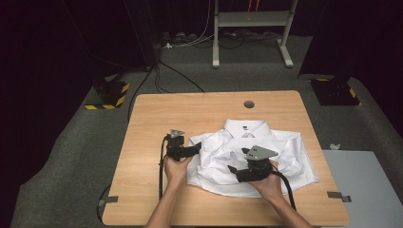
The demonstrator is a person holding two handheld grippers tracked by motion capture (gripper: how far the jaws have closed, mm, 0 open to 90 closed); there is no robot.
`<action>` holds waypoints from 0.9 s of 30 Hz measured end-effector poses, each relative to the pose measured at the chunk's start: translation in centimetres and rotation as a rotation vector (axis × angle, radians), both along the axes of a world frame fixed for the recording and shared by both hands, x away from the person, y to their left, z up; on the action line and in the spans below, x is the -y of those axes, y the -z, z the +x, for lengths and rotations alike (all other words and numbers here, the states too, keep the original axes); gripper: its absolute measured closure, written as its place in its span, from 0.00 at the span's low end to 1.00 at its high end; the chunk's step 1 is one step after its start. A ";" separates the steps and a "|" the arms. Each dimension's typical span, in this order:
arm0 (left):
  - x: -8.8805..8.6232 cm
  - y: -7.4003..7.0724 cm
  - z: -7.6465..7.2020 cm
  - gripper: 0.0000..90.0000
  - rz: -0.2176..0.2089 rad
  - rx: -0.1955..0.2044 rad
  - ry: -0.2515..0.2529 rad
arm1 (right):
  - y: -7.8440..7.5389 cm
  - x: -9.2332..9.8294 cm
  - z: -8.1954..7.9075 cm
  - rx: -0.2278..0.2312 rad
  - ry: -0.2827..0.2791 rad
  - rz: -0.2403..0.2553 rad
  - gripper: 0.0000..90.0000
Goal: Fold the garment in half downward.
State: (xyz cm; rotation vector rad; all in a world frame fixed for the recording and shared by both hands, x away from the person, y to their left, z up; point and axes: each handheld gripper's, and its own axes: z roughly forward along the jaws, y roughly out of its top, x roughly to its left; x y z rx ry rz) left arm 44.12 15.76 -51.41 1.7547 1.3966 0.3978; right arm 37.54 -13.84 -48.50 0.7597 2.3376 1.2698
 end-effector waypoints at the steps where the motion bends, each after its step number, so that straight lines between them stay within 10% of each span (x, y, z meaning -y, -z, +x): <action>1: -0.1 0.6 0.3 0.19 0.000 -0.019 -0.006 | 0.3 -0.8 -0.1 -0.005 -0.018 -0.010 0.15; 27: 0.1 2.5 1.8 0.20 0.018 -0.026 -0.014 | 2.9 -6.5 -1.5 0.006 -0.152 -0.119 0.12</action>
